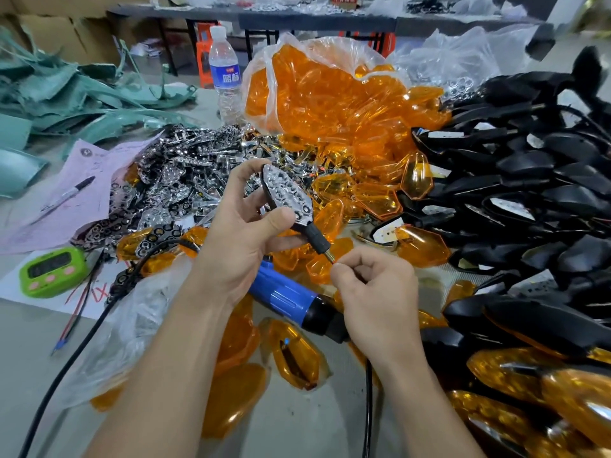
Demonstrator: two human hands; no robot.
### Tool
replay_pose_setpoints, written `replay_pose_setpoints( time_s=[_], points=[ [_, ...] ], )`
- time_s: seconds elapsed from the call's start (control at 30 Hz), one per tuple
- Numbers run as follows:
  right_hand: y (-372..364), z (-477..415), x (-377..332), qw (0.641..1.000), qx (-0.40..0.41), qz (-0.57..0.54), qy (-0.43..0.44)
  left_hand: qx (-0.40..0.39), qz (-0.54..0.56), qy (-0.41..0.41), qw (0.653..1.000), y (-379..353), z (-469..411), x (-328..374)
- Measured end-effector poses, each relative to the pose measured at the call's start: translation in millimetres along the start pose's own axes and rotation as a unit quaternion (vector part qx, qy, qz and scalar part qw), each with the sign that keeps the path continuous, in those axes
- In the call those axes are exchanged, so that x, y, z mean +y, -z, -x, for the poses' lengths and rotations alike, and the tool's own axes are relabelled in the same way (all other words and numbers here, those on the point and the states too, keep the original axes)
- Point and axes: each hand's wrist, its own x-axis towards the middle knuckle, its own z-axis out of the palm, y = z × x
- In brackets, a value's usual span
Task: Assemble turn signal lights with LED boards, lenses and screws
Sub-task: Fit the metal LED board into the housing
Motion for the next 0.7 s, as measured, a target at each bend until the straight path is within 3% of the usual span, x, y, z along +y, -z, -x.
replay_pose_setpoints(
  time_s=[0.33, 0.47, 0.7],
  points=[
    [7.0, -3.9, 1.3, 0.989, -0.036, -0.127, -0.072, -0.036, 0.023, 0.013, 0.999, 5.9, 3.8, 6.5],
    [7.7, -2.8, 2.9, 0.99, -0.072, -0.121, -0.03, -0.044, 0.044, 0.018, 0.998, 10.2, 3.3, 6.0],
    [3.2, 0.5, 6.3, 0.999, -0.038, -0.005, 0.014, -0.087, 0.05, 0.029, 0.994, 13.1, 1.7, 2.2]
  ],
)
